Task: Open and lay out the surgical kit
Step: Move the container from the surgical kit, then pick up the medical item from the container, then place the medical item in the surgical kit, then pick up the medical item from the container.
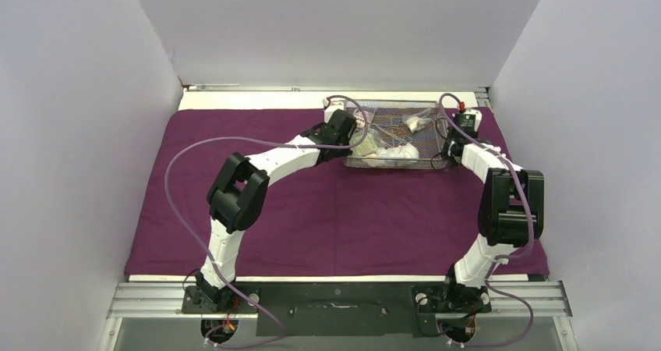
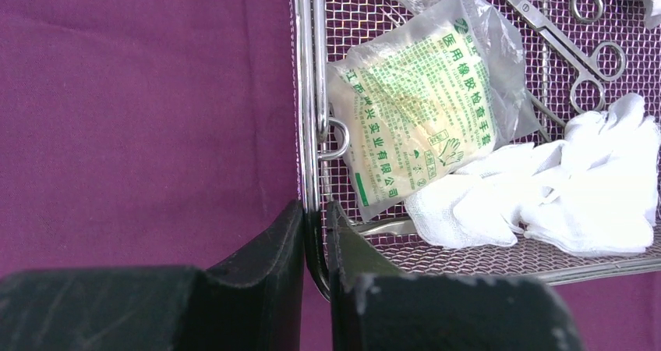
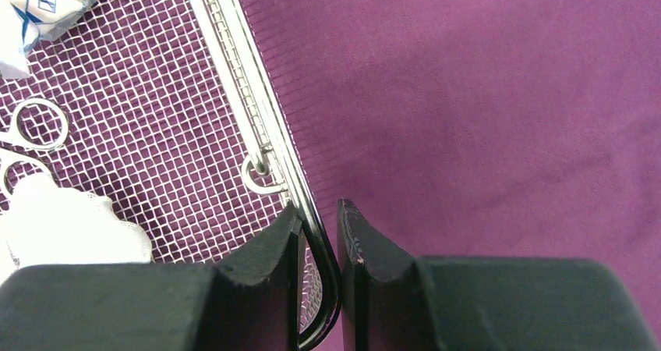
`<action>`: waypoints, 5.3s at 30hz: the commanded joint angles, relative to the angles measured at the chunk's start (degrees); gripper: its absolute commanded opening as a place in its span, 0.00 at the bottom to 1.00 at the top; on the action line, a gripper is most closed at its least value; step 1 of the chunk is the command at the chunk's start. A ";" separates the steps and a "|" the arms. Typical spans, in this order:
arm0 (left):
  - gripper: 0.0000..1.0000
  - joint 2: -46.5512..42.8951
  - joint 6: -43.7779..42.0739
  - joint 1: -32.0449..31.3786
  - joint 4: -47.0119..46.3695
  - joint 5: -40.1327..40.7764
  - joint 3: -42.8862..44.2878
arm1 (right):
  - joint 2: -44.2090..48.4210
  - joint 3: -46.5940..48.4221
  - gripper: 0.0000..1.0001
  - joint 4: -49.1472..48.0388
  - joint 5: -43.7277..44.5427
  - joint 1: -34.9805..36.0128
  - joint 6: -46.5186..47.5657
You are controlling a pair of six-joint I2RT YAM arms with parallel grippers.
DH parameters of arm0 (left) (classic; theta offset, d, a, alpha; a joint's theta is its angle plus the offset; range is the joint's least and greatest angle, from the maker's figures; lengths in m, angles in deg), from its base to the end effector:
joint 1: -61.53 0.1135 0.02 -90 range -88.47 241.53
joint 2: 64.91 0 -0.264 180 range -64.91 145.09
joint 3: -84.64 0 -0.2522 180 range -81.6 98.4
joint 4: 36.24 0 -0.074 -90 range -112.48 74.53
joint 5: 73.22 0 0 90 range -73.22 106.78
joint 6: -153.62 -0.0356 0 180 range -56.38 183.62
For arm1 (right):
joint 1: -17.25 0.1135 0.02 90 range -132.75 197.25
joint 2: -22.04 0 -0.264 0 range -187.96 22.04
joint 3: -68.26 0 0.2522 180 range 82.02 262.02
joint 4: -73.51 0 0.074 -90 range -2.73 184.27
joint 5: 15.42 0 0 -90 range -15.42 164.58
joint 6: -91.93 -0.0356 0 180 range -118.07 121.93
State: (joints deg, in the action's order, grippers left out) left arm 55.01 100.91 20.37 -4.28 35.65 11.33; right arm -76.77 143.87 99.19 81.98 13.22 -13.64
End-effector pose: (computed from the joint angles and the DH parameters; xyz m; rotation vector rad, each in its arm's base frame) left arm 0.3637 -0.3027 0.2082 -0.0806 2.3251 -0.3063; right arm 0.3629 -0.0302 0.1927 0.4687 2.3695 -0.0643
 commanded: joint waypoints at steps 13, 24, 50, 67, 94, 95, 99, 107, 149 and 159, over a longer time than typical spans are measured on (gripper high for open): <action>0.46 -2.27 -2.78 1.07 7.48 -0.75 3.31 | -0.40 9.15 0.47 -0.35 5.21 -3.00 -1.19; 0.77 -10.71 -7.69 6.06 8.95 -8.77 5.99 | 4.65 17.50 0.72 9.93 -9.76 -1.28 -3.43; 0.96 -34.52 -13.70 28.78 12.66 -12.20 -17.99 | -17.63 30.85 0.52 19.57 -7.86 24.52 -40.43; 0.96 -34.13 -12.01 31.12 13.47 -10.79 -18.91 | -27.33 39.39 0.19 24.48 -1.54 27.11 -45.54; 0.97 -36.20 -7.92 29.87 10.96 -29.49 -21.46 | 18.33 22.61 0.05 46.04 13.84 20.92 -20.74; 0.97 -36.20 -7.86 29.51 11.06 -29.58 -21.68 | 20.52 21.07 0.05 47.55 13.58 19.65 -21.03; 0.97 -36.07 -8.07 28.01 11.34 -29.69 -22.21 | 24.81 16.04 0.05 55.71 11.03 13.13 -24.12; 0.97 -36.85 -8.08 26.80 11.42 -29.26 -22.81 | 29.94 4.75 0.05 61.11 8.69 2.20 -26.04; 0.97 -36.12 -8.68 26.93 14.25 -26.52 -20.73 | 37.11 -0.12 0.74 43.33 -3.01 -16.28 -24.97; 0.97 -36.74 -9.71 27.97 15.01 -26.52 -20.31 | 31.91 5.23 0.89 18.31 -19.73 -3.99 -19.59</action>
State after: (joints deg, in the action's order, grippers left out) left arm 20.23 92.35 47.56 11.15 9.38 -11.25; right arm -41.25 144.98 130.64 68.56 6.64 -36.66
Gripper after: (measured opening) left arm 0.968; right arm 0.888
